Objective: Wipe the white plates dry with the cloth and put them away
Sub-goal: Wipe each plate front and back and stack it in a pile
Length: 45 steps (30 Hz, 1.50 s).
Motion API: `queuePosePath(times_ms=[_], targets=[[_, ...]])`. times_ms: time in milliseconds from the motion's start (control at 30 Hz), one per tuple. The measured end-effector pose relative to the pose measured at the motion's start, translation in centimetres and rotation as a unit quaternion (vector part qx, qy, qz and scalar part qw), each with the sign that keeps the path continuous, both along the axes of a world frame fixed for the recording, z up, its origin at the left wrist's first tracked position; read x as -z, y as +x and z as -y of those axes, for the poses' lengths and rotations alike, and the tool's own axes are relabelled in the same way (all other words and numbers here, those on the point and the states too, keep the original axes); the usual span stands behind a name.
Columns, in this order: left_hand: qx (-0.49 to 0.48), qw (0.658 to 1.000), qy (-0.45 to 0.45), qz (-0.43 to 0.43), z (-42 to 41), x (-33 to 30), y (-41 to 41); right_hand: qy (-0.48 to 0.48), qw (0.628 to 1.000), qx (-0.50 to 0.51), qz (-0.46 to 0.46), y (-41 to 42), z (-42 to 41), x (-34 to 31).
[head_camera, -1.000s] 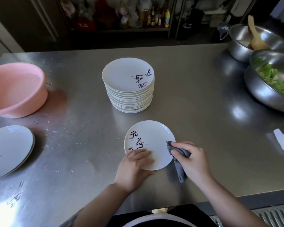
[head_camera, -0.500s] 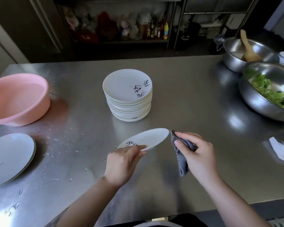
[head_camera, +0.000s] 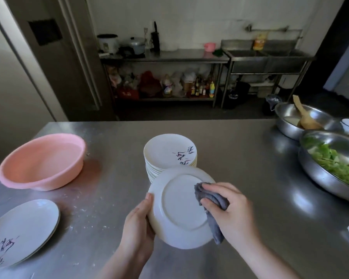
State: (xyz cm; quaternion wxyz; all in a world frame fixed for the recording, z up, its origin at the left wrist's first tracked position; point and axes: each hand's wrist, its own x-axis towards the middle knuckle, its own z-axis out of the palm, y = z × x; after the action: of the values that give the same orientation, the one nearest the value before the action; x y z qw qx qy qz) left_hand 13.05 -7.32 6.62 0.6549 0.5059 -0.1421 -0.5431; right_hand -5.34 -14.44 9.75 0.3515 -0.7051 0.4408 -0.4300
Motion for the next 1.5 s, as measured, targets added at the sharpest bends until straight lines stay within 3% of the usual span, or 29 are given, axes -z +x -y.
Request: queuePosePath(times_ms=[100, 200, 333, 400, 600, 900, 967, 1100, 1233, 1400, 1500], targets=[[0.011, 0.999, -0.036, 0.026, -0.2, -1.8, -0.3, -0.091, 0.992, 0.015, -0.089, 2.2, 0.7, -1.6], [0.008, 0.998, -0.063, 0.025, 0.1, -3.4, -0.4, -0.169, 0.979, -0.025, -0.113, 4.5, 0.4, -3.2], [-0.001, 0.996, -0.088, 0.004, 0.8, -4.6, 0.7, -0.268, 0.942, -0.152, -0.133, 4.5, -0.4, -3.5], [-0.018, 0.996, -0.09, 0.013, 1.2, -4.9, 1.4, -0.29, 0.935, -0.156, -0.131, 3.4, 0.3, -3.4], [-0.011, 0.995, -0.087, 0.044, 1.4, -5.1, 0.8, -0.218, 0.97, 0.0, -0.111, 3.3, 3.3, -5.0], [-0.025, 0.994, -0.105, 0.034, 2.0, -5.7, 0.7, -0.261, 0.942, -0.174, -0.12, 3.5, 0.7, -4.4], [-0.034, 0.991, -0.106, 0.069, 1.9, -5.9, 0.7, -0.251, 0.947, -0.165, -0.11, 3.0, 0.8, -4.6], [-0.02, 0.975, -0.139, 0.17, 1.7, -6.3, 0.1, -0.235, 0.971, -0.054, -0.011, 4.1, 1.3, -6.8], [0.004, 0.944, -0.178, 0.276, 1.2, -6.9, -0.9, -0.265, 0.958, -0.077, -0.077, 5.2, 1.5, -8.1], [-0.006, 0.954, -0.175, 0.245, 0.7, -7.3, -0.3, -0.166, 0.985, -0.005, -0.044, 4.3, 3.4, -8.8], [0.001, 0.95, -0.181, 0.256, 0.6, -7.4, -0.1, -0.243, 0.966, -0.03, -0.081, 5.2, 1.8, -8.7]])
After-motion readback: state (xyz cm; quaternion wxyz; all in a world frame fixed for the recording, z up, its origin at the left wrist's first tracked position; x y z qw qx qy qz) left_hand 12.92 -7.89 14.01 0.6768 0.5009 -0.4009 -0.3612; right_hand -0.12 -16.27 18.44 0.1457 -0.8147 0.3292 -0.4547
